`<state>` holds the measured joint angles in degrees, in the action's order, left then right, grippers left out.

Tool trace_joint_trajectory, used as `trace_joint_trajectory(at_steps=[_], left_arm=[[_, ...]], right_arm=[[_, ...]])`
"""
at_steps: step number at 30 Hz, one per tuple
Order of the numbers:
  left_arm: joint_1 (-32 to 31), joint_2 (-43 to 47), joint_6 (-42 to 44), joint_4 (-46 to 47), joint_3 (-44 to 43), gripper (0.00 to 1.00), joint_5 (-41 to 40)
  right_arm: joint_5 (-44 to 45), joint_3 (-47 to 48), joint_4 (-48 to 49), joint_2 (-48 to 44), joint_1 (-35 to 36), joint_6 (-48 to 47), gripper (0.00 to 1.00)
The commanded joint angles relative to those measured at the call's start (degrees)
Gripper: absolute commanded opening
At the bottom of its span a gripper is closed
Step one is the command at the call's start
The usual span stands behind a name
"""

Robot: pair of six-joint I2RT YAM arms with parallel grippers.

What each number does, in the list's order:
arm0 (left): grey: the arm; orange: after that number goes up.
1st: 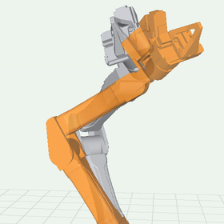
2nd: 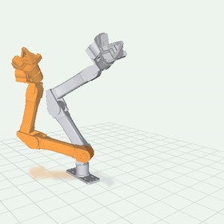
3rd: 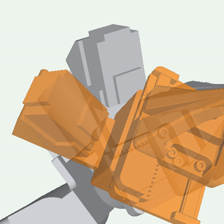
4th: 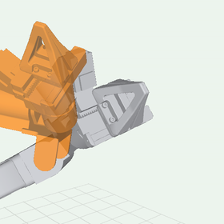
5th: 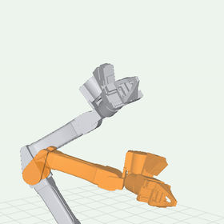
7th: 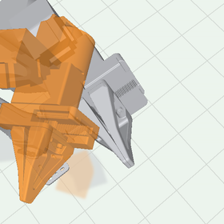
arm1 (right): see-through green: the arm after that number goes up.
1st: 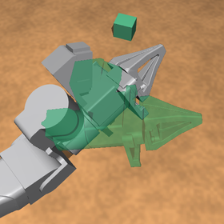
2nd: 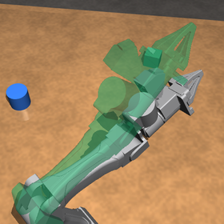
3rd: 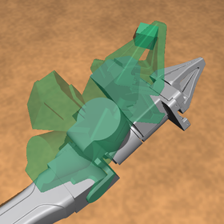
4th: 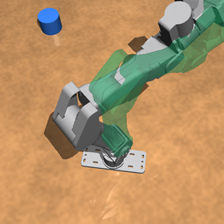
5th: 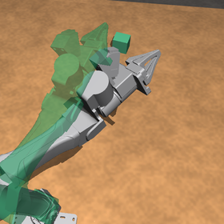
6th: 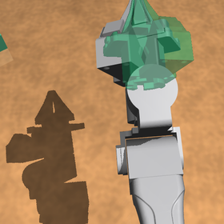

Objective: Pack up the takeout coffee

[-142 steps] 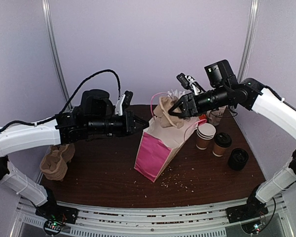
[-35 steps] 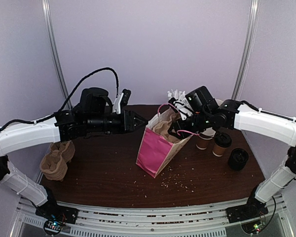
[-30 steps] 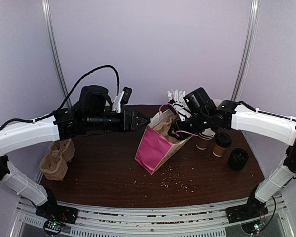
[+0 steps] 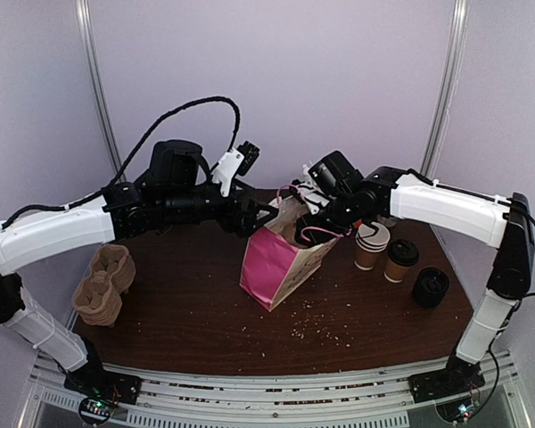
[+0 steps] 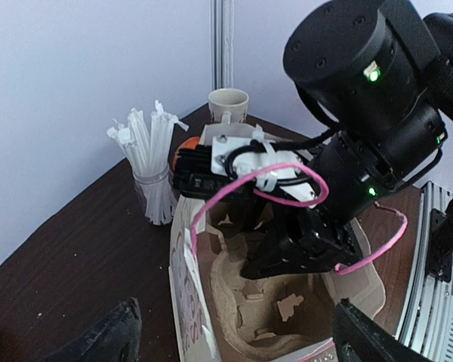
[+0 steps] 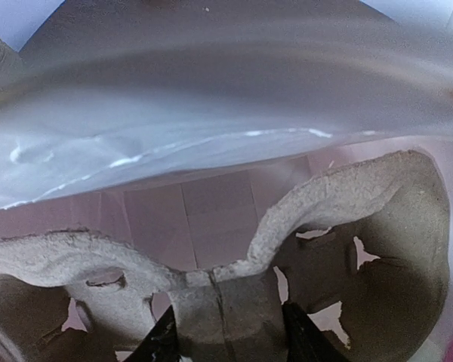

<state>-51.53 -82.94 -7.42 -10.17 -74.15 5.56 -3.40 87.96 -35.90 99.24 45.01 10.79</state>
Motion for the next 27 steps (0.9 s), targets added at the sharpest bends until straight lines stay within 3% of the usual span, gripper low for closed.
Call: trace_joint_trajectory(at_steps=[1,10,18,22,27], left_arm=[[1.4,-0.2,-1.7,3.6,1.2,0.9,-0.1],[3.0,-3.0,-1.7,3.5,-0.9,0.76,1.0],[3.0,-3.5,6.7,2.2,-4.5,0.91,-7.5],[3.0,-5.0,11.5,3.3,-6.5,0.9,-11.1],[3.0,-7.9,17.9,5.9,-8.0,0.84,-7.6]], right_arm=[[-0.6,3.9,-4.9,4.8,0.0,0.8,0.43],[-0.4,10.5,-9.6,10.2,0.6,2.0,0.44],[-0.4,13.6,-11.6,11.6,0.7,1.6,0.44],[-0.6,14.1,-12.0,11.7,0.7,1.3,0.43],[-1.0,14.9,-12.7,12.2,0.9,1.0,0.43]])
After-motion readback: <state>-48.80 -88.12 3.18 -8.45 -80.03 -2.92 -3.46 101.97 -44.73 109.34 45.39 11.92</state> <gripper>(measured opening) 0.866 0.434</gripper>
